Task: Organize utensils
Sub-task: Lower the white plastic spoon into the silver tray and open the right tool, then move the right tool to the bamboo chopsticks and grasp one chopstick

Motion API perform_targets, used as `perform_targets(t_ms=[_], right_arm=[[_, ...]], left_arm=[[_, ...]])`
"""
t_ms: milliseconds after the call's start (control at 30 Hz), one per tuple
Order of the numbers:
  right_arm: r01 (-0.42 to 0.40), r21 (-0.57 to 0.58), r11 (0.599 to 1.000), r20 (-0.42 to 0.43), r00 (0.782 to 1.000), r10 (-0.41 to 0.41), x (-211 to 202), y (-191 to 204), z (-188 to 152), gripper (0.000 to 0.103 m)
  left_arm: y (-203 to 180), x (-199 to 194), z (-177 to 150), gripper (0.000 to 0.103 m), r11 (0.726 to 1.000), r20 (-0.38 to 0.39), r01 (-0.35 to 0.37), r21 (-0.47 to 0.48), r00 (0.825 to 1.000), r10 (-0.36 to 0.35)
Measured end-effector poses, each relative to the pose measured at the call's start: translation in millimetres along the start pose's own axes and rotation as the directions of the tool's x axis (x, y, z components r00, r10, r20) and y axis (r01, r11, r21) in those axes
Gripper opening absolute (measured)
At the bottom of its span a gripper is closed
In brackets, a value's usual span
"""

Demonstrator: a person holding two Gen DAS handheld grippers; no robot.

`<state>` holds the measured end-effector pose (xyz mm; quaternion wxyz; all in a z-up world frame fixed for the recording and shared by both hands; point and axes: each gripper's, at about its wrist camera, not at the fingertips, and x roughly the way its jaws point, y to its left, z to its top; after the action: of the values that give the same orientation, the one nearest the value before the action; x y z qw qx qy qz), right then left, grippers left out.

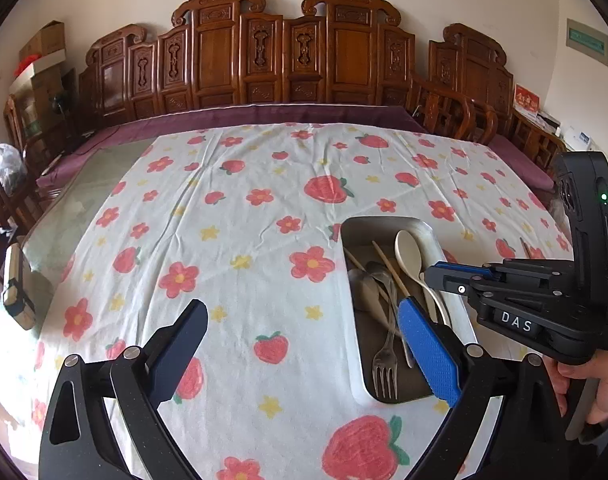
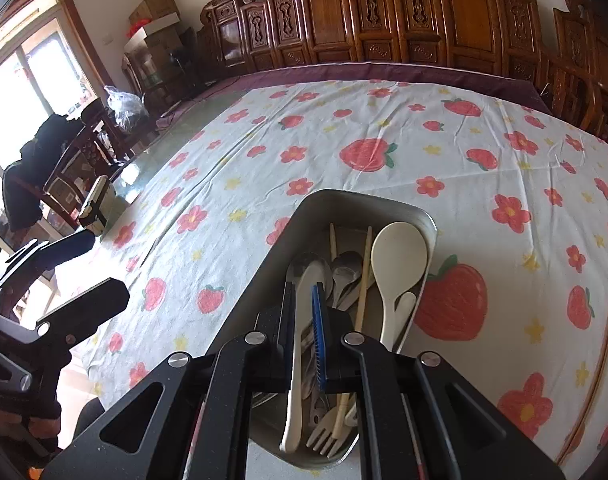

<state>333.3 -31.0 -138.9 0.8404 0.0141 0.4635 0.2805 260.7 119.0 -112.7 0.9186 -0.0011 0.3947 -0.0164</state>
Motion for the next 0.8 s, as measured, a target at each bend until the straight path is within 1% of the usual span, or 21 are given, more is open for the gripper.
perform_targets(t_ms=[100, 200, 267, 367, 533, 633, 800], right_arm=[[0.006, 0.003, 1.000, 0.020, 1.000, -0.006, -13, -7, -4, 0.011], [0.030, -0.007, 1.000, 0.041, 0.999, -0.030, -32, -18, -14, 0.011], [0.066, -0.019, 0.998, 0.047, 0.997, -0.065, -45, -31, -26, 0.011], [0.120, -0.019, 0.993, 0.047, 0.992, -0.119, -60, -53, -43, 0.011], [0.214, 0.012, 0.977, 0.034, 0.976, -0.215, -88, -98, -73, 0.011], [0.261, 0.047, 0.964, 0.026, 0.965, -0.262, -104, -128, -90, 0.018], [0.328, 0.102, 0.939, -0.001, 0.944, -0.329, -119, -171, -109, 0.018]], left_arm=[[-7, 1, -1, 0.093, 1.000, -0.003, 0.012, 0.007, 1.000, -0.012], [-20, -1, -1, 0.093, 0.999, 0.004, 0.020, 0.032, 1.000, -0.020], [-29, -3, -1, 0.093, 0.998, 0.008, 0.031, 0.046, 0.999, -0.031], [-48, -4, 0, 0.093, 0.996, 0.011, 0.064, 0.069, 0.998, -0.065], [-83, -4, -1, 0.093, 0.985, 0.013, 0.129, 0.115, 0.991, -0.131], [-109, -1, -3, 0.093, 0.975, 0.006, 0.166, 0.148, 0.986, -0.169], [-150, 3, -6, 0.093, 0.956, -0.008, 0.212, 0.204, 0.977, -0.215]])
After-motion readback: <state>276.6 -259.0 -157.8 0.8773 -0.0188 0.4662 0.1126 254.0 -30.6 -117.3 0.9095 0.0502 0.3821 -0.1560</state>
